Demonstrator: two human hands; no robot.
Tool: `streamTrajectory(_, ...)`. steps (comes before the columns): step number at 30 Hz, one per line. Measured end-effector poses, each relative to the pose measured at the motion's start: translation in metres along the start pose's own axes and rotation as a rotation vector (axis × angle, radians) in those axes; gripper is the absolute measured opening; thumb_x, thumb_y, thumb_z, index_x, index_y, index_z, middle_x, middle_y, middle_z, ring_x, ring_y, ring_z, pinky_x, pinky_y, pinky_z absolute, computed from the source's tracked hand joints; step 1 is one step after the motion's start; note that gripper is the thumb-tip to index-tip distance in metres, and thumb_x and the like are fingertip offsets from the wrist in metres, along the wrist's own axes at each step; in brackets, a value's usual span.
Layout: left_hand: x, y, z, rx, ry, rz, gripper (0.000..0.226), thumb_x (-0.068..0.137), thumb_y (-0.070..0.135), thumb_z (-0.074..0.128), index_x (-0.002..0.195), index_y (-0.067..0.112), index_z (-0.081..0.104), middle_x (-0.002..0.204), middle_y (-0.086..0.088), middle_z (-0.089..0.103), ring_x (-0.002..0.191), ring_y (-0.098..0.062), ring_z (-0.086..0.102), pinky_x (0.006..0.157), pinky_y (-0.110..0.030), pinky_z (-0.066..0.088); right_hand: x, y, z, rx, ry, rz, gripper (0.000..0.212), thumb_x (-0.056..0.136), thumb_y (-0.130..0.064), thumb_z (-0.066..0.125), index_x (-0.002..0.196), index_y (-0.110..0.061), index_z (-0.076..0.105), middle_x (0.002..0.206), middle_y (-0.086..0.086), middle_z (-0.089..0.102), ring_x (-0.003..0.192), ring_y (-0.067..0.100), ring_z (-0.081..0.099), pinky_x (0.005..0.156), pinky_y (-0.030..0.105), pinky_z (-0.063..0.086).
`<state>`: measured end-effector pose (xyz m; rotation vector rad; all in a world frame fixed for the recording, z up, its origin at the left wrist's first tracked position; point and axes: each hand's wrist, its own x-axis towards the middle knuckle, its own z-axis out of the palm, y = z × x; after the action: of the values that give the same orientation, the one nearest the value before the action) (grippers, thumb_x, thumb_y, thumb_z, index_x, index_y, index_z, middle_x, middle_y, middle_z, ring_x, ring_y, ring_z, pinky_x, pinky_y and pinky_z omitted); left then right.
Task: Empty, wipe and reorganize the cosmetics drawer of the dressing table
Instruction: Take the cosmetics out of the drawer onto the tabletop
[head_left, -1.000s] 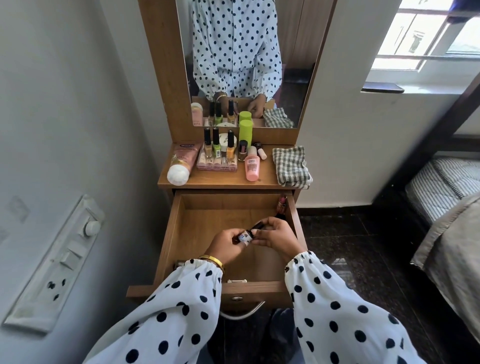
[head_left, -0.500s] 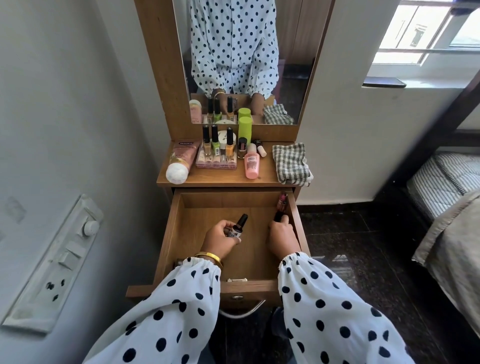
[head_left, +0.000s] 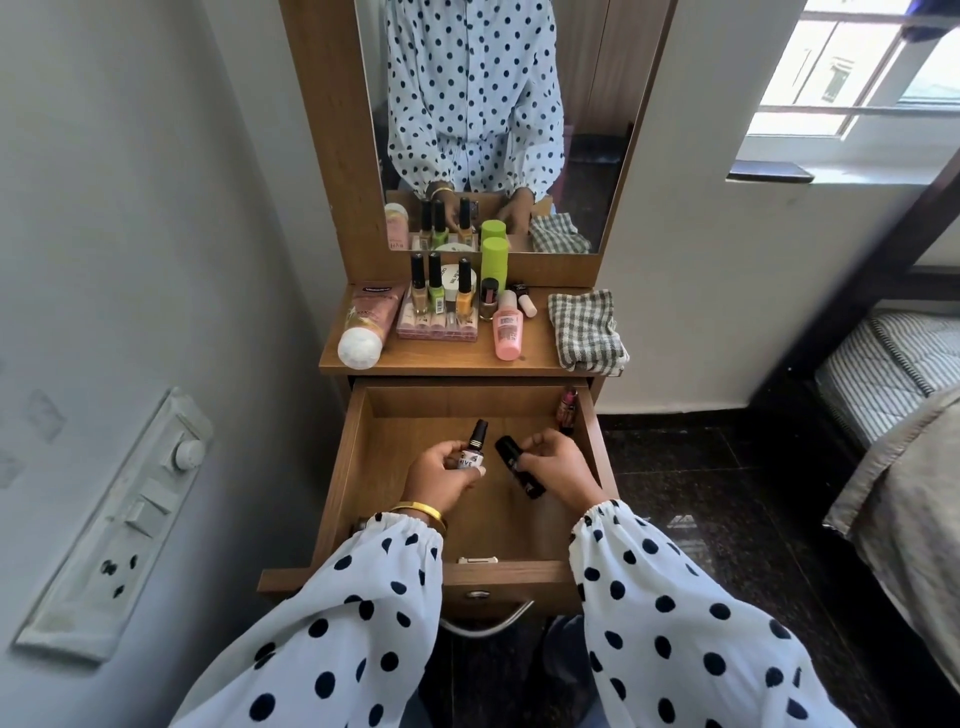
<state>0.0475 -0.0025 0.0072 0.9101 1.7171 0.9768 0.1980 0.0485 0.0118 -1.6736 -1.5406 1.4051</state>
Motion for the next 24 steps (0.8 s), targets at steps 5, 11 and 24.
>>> streamTrajectory(5, -0.002, 0.002, -0.002, -0.076, 0.043, -0.031, 0.049, 0.077, 0.000, 0.068, 0.122, 0.002, 0.050, 0.115, -0.018, 0.061, 0.097, -0.026, 0.059, 0.084, -0.038, 0.054, -0.013, -0.009, -0.004, 0.368, -0.083, 0.035, 0.018, 0.086, 0.002, 0.048, 0.083, -0.012, 0.060, 0.075, 0.007, 0.059, 0.049, 0.016, 0.050, 0.039, 0.020, 0.039)
streamTrajectory(11, -0.007, 0.009, 0.000, -0.074, 0.133, 0.081, 0.048, 0.074, 0.002, 0.072, 0.119, 0.005, 0.056, 0.114, -0.013, 0.063, 0.105, -0.024, 0.059, 0.093, -0.033, 0.047, -0.020, -0.016, 0.001, 0.597, -0.105, 0.019, 0.011, 0.088, 0.001, 0.053, 0.085, -0.008, 0.060, 0.074, 0.011, 0.057, 0.042, 0.013, 0.049, 0.038, 0.020, 0.039)
streamTrajectory(24, 0.022, 0.078, -0.030, 0.042, 0.251, 0.237, 0.043, 0.074, 0.008, 0.073, 0.114, 0.003, 0.060, 0.111, -0.014, 0.066, 0.102, -0.024, 0.061, 0.087, -0.029, 0.045, 0.004, -0.106, -0.024, 0.323, 0.038, -0.226, 0.028, 0.078, 0.012, 0.061, 0.099, -0.006, 0.056, 0.090, 0.007, 0.061, 0.063, 0.013, 0.057, 0.055, 0.017, 0.052)
